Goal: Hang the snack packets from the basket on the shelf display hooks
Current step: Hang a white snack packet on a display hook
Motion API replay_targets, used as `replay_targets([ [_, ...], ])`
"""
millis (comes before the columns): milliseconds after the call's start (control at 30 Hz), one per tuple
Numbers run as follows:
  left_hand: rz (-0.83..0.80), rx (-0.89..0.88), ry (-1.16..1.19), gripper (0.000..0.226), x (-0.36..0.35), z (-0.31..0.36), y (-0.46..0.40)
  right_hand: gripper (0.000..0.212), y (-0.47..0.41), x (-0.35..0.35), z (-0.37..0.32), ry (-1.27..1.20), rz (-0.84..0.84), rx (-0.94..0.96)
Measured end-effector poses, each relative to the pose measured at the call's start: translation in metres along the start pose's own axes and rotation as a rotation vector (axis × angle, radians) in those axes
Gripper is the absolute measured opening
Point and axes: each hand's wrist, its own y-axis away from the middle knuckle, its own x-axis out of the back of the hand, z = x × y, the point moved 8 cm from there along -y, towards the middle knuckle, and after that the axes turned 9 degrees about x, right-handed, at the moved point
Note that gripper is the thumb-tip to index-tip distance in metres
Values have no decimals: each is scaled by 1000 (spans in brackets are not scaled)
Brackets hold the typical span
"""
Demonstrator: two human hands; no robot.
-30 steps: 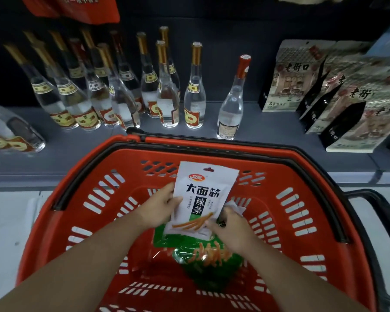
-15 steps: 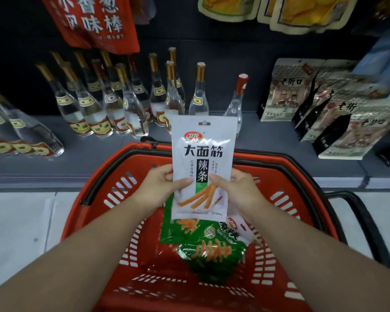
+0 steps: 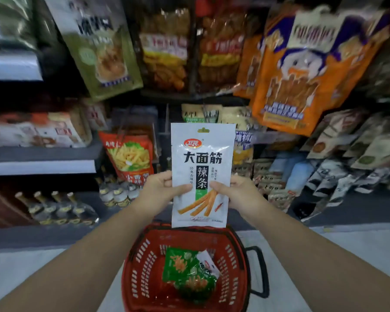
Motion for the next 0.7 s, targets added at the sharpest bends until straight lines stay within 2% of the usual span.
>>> replay_targets([
  [133,-32,-40,-26,27,-11,123,50,6,44,15,-129,-19,85,42],
  [367,-113,-168,-74,27,-40,278,108,17,95,46,-296,47,166,199],
  [500,-141,-244,-101,26,-55,328,121,16,106,64,-344,47,217,285],
  [700,-115,-316,-155,22,-88,367,124,17,107,98,-369,56,250,360],
])
